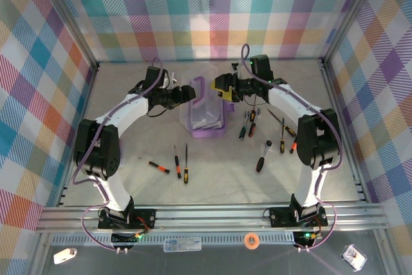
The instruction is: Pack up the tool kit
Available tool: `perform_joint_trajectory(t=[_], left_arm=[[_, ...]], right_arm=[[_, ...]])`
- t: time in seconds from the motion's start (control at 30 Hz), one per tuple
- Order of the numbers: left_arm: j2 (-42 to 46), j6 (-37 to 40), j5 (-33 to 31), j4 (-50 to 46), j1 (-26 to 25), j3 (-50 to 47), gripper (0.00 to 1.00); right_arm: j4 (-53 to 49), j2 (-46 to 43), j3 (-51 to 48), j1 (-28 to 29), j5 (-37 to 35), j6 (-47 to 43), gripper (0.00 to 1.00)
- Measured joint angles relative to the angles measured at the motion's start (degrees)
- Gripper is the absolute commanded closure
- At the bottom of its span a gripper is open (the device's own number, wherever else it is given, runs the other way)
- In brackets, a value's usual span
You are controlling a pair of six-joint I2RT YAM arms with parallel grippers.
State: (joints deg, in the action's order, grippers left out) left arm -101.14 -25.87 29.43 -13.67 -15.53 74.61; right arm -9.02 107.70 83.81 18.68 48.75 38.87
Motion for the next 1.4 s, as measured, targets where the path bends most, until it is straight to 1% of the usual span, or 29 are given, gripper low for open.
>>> perform_joint_trajectory(t=[0.2, 0.33, 0.4, 0.43, 0.5, 0.53, 0.57, 0.6, 0.77, 1.0, 1.13, 1.2, 1.4], left_arm=[[0.1, -1.2, 1.6, 2.1, 0.2, -1.1, 0.65], [0.1, -1.8, 2.2, 3.1, 0.3, -1.4, 0.59], [0.1, -1.9, 2.4, 3.2, 0.3, -1.4, 0.50], [0.1, -2.0, 2.5, 3.2, 0.3, -1.4, 0.44], [0.1, -2.0, 2.6, 3.2, 0.3, -1.4, 0.24], [0.1, -2.0, 2.7, 3.2, 0.3, -1.4, 0.17], [0.1, -2.0, 2.7, 3.1, 0.3, -1.4, 0.02], [0.1, -1.8, 2.9, 3.2, 0.3, -1.4, 0.00], [2.1, -1.1, 4.1, 2.0, 1.2, -0.7, 0.00], [6.9, -0.1, 6.6, 0.7, 5.8, 0.8, 0.00], [9.5, -3.1, 9.0, 5.3, 9.3, -1.8, 0.00], [9.8, -4.4, 9.6, 6.9, 10.2, -3.4, 0.00], [10.2, -8.0, 10.2, 10.4, 11.0, -8.5, 0.00]], right_arm=[[-1.4, 0.3, 0.0, -1.3, -1.7, -0.4, 0.26], [-1.9, 1.9, 0.9, -0.8, -1.6, -0.1, 0.27], [-2.5, 3.4, 2.9, 0.1, -1.6, 0.1, 0.27], [-2.6, 4.2, 3.8, 0.6, -1.6, 0.1, 0.27], [-2.7, 5.2, 5.4, 1.8, -1.4, 0.3, 0.28], [-2.7, 5.4, 5.8, 2.1, -1.4, 0.5, 0.28], [-2.7, 5.4, 6.1, 2.4, -1.2, 0.8, 0.28], [-3.0, 5.4, 6.6, 2.8, -1.0, 1.0, 0.28], [-4.2, 5.4, 8.7, 3.1, -0.5, 1.2, 0.28], [-6.9, 6.1, 12.8, 3.5, -0.1, 1.1, 0.29], [-9.1, 7.0, 15.7, 4.7, -0.3, 0.7, 0.29], [-10.5, 7.8, 17.9, 5.6, -0.7, 0.4, 0.29], [-14.3, 9.9, 24.2, 10.1, -3.0, -0.9, 0.29]])
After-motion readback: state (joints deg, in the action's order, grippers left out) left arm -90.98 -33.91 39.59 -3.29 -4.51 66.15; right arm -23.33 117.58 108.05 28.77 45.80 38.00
